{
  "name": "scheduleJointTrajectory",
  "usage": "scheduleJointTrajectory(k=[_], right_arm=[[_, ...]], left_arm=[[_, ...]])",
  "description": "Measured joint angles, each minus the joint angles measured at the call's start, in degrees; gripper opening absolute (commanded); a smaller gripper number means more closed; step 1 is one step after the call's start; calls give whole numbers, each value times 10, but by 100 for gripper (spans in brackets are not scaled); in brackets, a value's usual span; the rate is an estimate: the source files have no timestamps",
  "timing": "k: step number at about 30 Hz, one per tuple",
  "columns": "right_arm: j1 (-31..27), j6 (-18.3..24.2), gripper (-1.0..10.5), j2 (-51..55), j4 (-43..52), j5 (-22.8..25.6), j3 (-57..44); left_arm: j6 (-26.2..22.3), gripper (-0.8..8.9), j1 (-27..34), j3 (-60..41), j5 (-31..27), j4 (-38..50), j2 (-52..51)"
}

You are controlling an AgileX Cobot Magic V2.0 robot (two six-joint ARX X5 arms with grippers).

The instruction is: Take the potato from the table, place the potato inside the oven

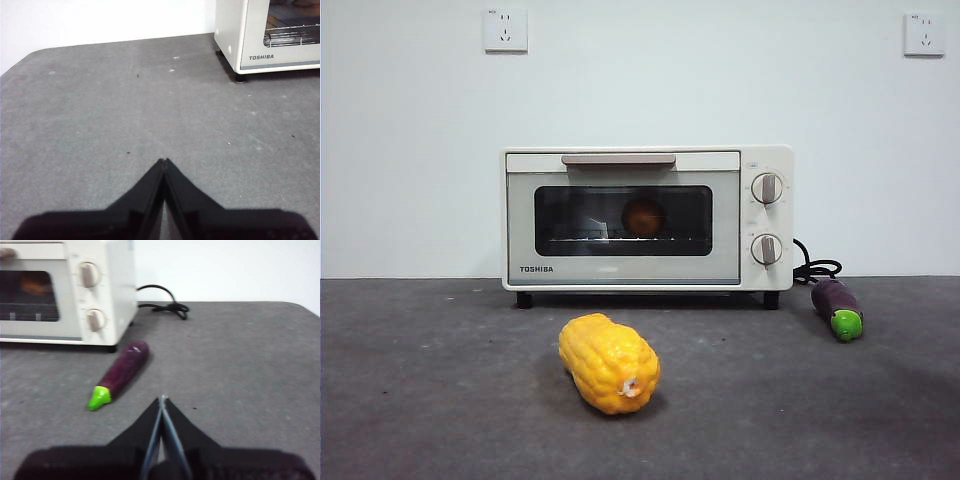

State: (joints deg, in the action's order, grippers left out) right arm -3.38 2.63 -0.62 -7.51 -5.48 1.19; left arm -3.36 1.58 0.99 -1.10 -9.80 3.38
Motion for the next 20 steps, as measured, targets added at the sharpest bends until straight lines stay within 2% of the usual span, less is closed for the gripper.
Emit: scheduleJointTrajectory(k=[20], right_arm=[[15, -7, 2, 0, -27, 12, 0]], left_arm=[[0, -3, 0, 0, 0, 0, 2]])
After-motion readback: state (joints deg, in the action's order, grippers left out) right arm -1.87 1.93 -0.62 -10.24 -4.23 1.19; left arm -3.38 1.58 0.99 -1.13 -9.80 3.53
